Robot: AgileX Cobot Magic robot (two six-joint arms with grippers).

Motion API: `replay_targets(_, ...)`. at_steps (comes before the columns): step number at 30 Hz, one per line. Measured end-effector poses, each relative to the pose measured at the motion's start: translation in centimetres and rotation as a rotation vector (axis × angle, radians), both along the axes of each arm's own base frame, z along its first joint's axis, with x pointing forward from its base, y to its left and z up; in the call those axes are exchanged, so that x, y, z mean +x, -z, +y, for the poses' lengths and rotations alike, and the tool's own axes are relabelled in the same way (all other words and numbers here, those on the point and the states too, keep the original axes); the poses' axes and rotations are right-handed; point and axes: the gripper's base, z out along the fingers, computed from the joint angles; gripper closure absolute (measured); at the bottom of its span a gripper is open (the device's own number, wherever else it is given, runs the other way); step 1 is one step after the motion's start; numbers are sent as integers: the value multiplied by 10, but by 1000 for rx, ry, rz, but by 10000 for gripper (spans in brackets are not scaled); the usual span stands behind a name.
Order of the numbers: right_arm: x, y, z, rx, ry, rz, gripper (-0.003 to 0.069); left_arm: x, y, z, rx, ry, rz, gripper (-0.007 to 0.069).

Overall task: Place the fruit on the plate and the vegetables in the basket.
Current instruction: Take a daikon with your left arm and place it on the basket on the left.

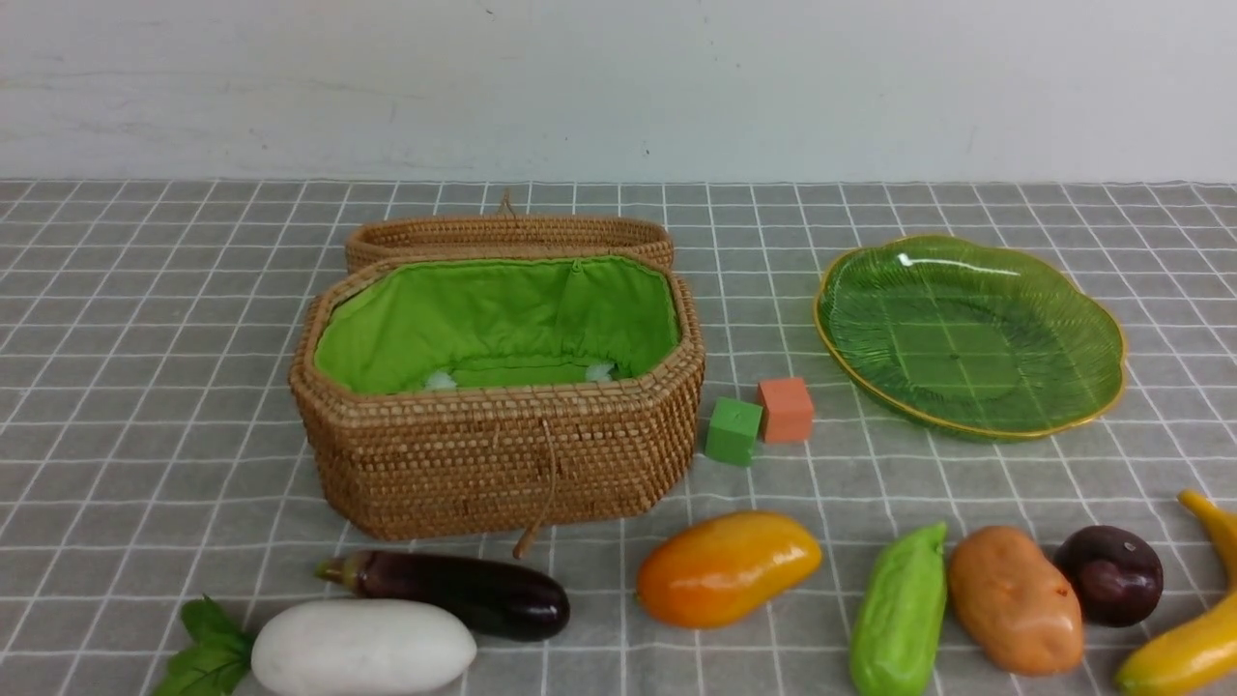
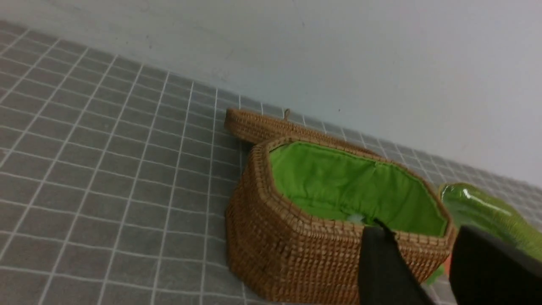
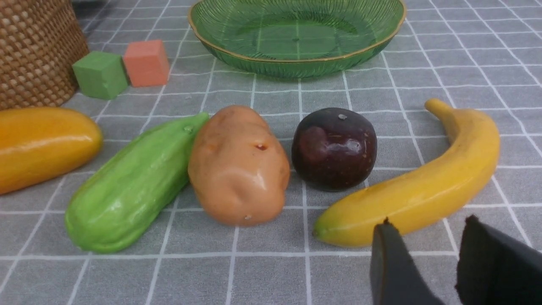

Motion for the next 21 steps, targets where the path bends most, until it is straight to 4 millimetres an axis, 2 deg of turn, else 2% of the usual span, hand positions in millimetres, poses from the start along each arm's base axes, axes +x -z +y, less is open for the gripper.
replay_targets(5,0,0,0,0,0,0,418,11,10,-2,-3,-6,123,386)
replay_targets(10,0,0,0,0,0,0,418,31,28,-13,-96,0,373,385)
replay_targets(12,0,0,0,0,0,0,418,43,34,-21,-110,2,524,377)
replay_targets(13,0,0,0,0,0,0,418,44,34,-22,-108,5,529,376)
replay_targets(16,0,0,0,0,0,0,418,66,38,-35,-96,-13,727,330)
replay_targets(18,0,0,0,0,0,0,418,79,38,-40,-94,-34,790,293)
replay_targets(20,0,0,0,0,0,0,418,101,43,-48,-89,-55,865,225)
replay_targets(21,0,0,0,0,0,0,418,102,43,-48,-90,-58,871,219)
